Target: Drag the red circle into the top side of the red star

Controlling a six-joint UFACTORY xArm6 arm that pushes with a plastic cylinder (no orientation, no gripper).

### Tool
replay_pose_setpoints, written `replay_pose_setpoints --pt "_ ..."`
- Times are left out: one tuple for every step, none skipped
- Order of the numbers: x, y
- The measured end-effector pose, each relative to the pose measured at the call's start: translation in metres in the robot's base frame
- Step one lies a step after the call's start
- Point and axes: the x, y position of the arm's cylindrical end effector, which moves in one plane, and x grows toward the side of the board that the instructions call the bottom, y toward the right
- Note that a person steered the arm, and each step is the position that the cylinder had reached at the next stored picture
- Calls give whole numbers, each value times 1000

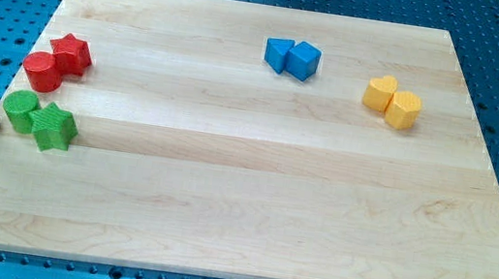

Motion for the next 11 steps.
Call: replay_pose_setpoints --pt "-32 2" --pt "-17 39" --pt "-5 77" --pt "-47 61" --pt "-67 37" --pt "-65 15" --pt "-60 -10" --pt "-68 -10" --pt "-126 -9" --pt "-177 -7" --pt "-215 -8"
